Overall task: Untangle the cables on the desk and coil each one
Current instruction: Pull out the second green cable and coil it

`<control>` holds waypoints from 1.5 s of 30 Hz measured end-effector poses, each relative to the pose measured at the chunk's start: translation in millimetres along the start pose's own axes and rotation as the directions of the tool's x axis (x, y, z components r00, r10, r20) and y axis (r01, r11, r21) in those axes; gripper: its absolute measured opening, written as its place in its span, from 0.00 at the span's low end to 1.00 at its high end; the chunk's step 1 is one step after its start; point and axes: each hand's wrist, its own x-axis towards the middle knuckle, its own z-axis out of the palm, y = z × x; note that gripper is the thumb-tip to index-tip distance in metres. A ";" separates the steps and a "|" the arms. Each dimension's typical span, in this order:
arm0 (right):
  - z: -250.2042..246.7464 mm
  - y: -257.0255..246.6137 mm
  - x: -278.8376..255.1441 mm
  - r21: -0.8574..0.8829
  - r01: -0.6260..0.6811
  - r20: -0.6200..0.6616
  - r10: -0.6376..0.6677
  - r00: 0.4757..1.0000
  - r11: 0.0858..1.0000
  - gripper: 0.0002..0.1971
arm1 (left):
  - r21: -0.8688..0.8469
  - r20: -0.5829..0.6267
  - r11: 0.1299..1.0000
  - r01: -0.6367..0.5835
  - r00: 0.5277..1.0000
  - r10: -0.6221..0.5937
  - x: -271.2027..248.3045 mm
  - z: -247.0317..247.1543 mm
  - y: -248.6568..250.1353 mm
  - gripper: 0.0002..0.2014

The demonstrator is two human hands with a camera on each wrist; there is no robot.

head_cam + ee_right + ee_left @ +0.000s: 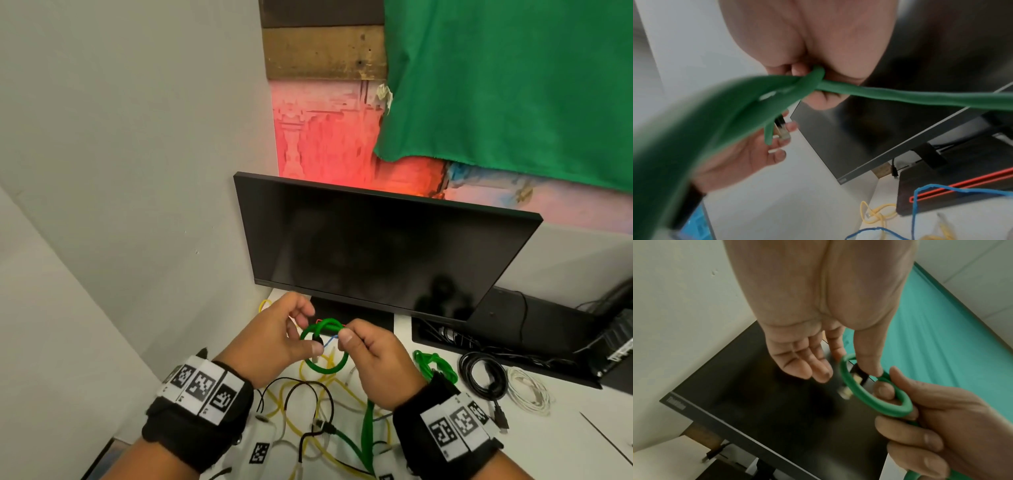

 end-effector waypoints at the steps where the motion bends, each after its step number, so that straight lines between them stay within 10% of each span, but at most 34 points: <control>1: -2.7 -0.8 0.6 0.020 -0.012 0.032 0.011 0.999 1.000 0.15 | 0.000 0.005 1.000 -0.003 1.000 0.003 0.4 0.1 -1.7 0.18; 10: -3.9 -2.7 6.7 0.302 -0.071 0.145 0.028 0.989 0.951 0.21 | -0.155 0.046 0.987 -0.038 0.998 0.046 1.1 4.4 9.3 0.13; 14: 1.4 -2.3 11.0 0.195 0.018 0.065 -0.032 0.997 0.981 0.23 | -0.707 0.234 0.664 0.244 0.966 -0.105 -1.6 20.5 17.3 0.14; 19: 5.2 6.3 10.2 0.222 0.068 0.015 -0.073 0.997 0.973 0.23 | -0.847 0.179 0.489 0.210 0.978 -0.110 3.0 15.5 20.6 0.07; 27: -12.4 86.9 -22.0 0.019 -0.267 -0.004 0.267 0.964 0.964 0.10 | -0.916 -0.179 0.397 -0.058 0.945 -0.276 21.5 -58.0 12.3 0.12; 30: -22.9 121.5 -36.9 -0.161 -0.578 -0.246 0.535 0.808 0.800 0.14 | -0.930 -0.233 0.336 -0.146 0.943 -0.236 18.5 -86.4 8.4 0.17; 34: -20.7 135.1 -50.1 -0.507 -0.656 0.035 0.774 0.633 0.559 0.15 | -0.912 -0.224 0.384 -0.144 0.959 -0.172 15.5 -93.2 10.5 0.15; 41: -18.3 92.8 -27.9 -0.219 -0.458 0.105 0.487 0.867 0.862 0.07 | -0.711 -0.208 0.703 0.009 0.952 -0.223 14.9 -36.2 -4.1 0.15; 45: 9.2 86.6 -37.8 -0.530 -0.300 0.390 0.542 0.744 0.793 0.19 | -0.562 -0.224 0.819 0.116 0.932 -0.286 12.3 -11.1 -28.5 0.16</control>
